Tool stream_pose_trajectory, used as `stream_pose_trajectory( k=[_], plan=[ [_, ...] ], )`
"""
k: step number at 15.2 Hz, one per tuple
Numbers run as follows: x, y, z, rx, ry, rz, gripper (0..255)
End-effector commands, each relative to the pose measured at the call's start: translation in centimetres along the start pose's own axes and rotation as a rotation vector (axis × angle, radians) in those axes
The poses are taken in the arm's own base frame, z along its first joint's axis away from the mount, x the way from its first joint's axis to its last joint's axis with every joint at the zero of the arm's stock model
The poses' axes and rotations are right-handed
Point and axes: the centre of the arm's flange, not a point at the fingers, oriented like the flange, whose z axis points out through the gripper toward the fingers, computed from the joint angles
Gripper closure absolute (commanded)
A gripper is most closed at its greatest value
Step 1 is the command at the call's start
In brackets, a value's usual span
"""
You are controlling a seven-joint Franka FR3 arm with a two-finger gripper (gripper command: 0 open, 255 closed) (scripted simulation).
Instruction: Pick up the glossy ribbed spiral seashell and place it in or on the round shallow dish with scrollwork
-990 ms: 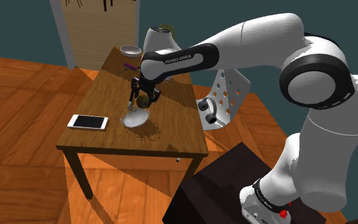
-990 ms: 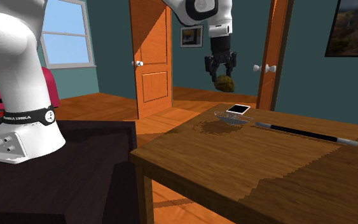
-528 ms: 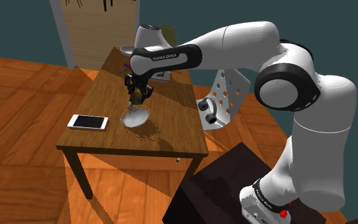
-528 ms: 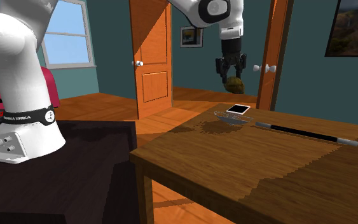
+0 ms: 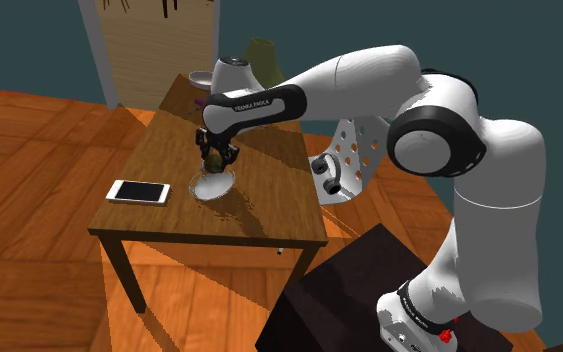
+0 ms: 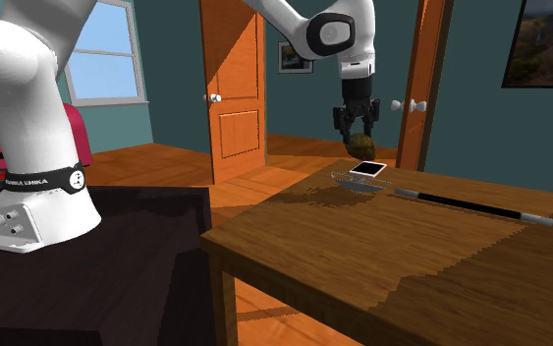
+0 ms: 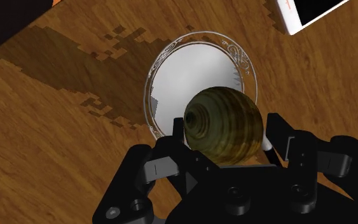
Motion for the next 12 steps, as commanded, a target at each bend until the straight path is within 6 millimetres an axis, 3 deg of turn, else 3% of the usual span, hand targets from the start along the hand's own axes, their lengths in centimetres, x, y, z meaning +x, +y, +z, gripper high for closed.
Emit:
stream_pose_trajectory(
  k=[1,6,12],
  plan=[
    [0.0,0.3,1.1,0.001,0.000,0.000,255],
    [0.0,0.7,3.9,0.001,0.000,0.000,255],
    [0.0,0.7,3.9,0.001,0.000,0.000,255]
  ],
)
